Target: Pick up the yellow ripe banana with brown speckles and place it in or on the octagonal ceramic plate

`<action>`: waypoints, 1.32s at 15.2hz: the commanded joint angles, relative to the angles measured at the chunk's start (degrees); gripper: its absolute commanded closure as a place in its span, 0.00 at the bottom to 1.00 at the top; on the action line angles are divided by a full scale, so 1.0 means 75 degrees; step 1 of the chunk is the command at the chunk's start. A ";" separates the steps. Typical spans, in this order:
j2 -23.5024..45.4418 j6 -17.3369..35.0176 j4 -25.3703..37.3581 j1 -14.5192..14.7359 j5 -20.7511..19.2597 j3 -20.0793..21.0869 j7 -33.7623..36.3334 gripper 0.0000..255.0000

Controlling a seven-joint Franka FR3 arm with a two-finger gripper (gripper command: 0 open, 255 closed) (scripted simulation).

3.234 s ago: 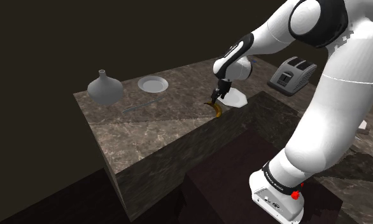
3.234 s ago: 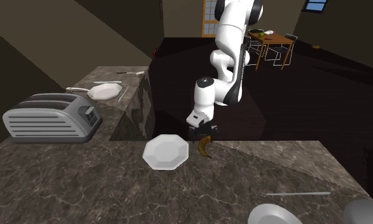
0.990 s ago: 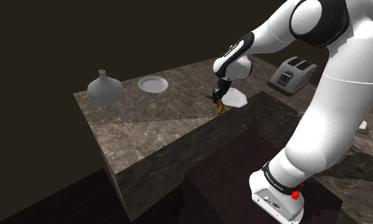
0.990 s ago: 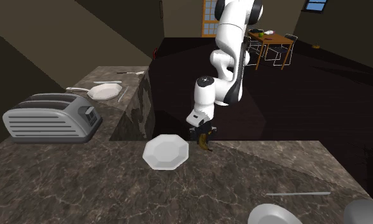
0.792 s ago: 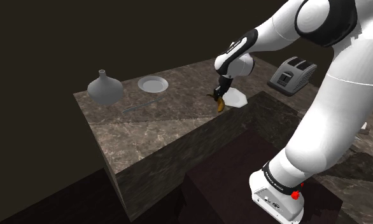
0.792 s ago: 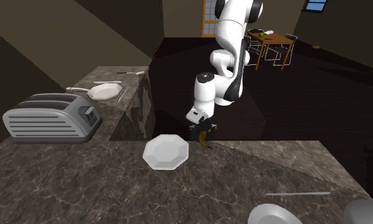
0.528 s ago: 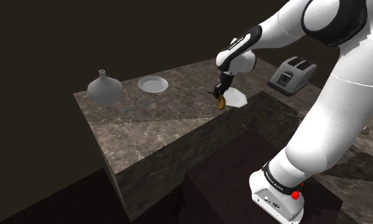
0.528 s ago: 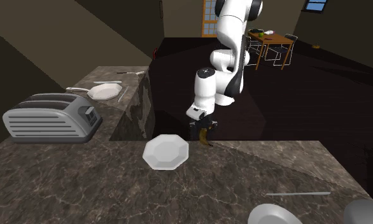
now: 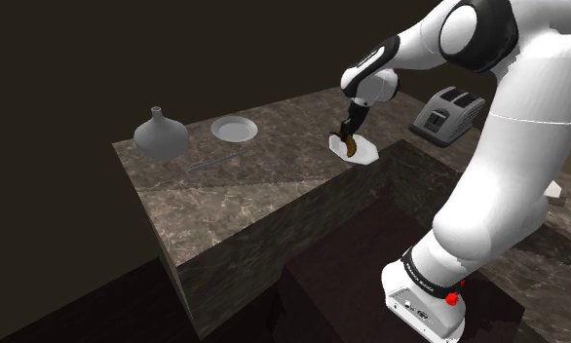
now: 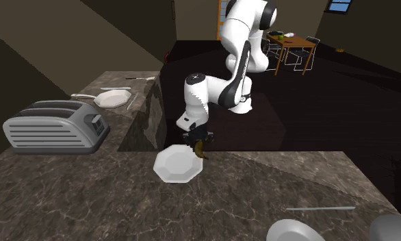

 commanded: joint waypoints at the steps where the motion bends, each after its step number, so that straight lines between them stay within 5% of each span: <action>1: 0.0309 -0.0240 0.0516 -0.0272 0.0095 -0.0032 -0.0318 1.00; 8: 0.1789 -0.1309 0.2961 -0.1358 0.0419 -0.0046 -0.1249 1.00; 20: 0.2596 -0.0510 0.2953 -0.1514 0.0702 0.0185 -0.1433 1.00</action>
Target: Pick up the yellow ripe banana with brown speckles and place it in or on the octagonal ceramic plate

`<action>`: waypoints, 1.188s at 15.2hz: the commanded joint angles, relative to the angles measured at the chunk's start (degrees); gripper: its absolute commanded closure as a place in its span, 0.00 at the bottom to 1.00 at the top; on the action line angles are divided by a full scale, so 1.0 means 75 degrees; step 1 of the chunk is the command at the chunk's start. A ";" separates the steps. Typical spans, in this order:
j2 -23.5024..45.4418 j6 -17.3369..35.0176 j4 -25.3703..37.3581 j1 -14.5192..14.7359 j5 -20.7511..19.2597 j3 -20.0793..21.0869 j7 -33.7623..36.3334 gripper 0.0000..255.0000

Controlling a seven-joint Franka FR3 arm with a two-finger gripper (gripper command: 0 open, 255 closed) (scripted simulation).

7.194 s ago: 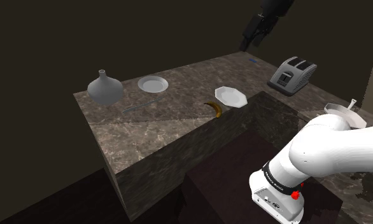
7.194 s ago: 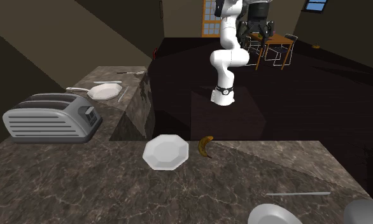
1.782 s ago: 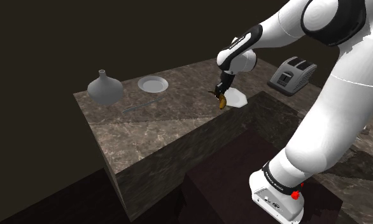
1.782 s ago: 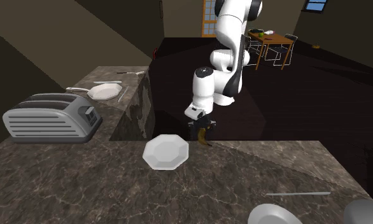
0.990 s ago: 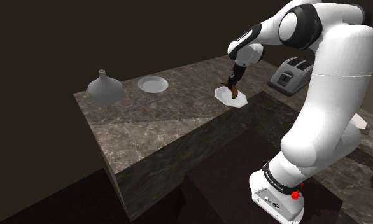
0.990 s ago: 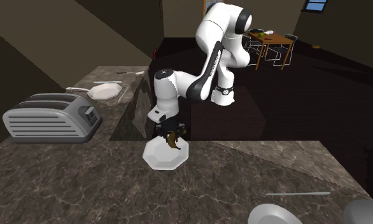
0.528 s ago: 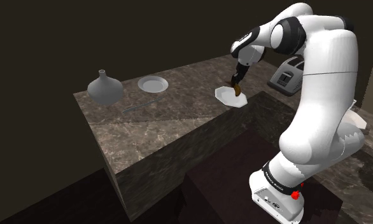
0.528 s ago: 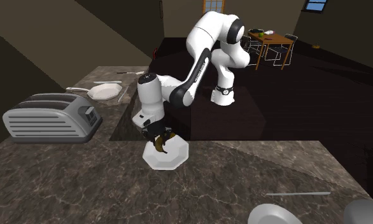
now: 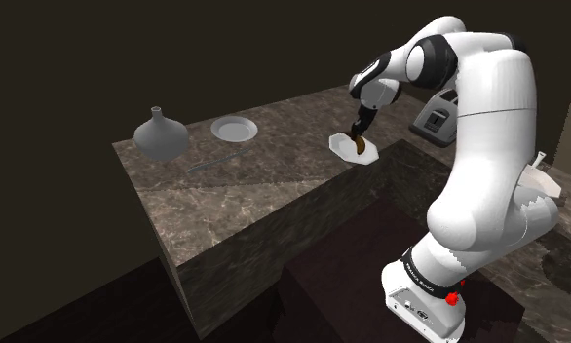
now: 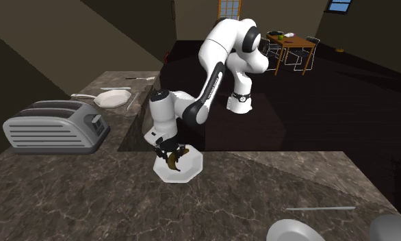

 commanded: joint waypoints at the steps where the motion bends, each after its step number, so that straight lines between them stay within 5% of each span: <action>1: 0.0147 0.0145 0.0004 -0.0033 0.0052 0.0042 -0.0039 1.00; 10: 0.0244 0.0225 0.0021 -0.0052 0.0082 0.0070 -0.0058 1.00; 11: 0.0245 0.0225 0.0022 -0.0052 0.0082 0.0070 -0.0057 0.00; 18: -0.0113 -0.0091 -0.0017 0.0011 -0.0033 -0.0033 0.0009 0.00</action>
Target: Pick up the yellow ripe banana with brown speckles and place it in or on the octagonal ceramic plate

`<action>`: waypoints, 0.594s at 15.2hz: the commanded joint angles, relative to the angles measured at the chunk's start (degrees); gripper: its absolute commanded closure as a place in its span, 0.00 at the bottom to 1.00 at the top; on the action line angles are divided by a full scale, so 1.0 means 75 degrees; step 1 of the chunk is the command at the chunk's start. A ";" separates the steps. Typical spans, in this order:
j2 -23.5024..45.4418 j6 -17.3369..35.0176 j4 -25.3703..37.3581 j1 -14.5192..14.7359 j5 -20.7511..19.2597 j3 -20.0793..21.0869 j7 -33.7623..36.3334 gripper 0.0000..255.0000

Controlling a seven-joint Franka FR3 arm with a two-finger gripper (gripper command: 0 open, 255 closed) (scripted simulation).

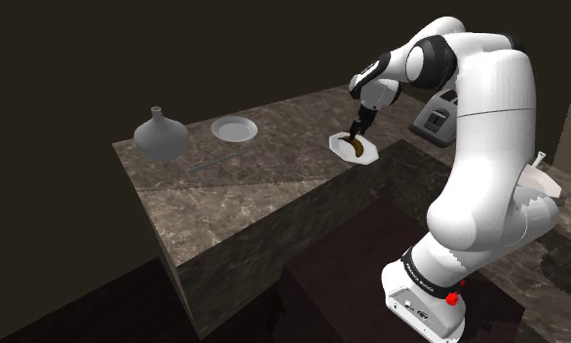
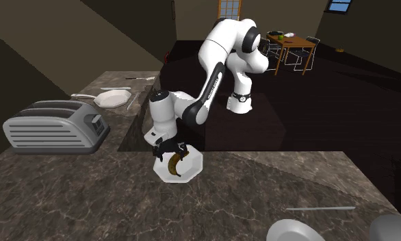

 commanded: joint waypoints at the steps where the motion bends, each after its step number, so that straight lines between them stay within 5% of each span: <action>1: -0.0309 -0.0264 -0.0040 0.0053 -0.0098 -0.0085 0.0052 0.00; 9: -0.0440 -0.0397 -0.0035 0.0074 -0.0146 -0.0122 0.0080 0.00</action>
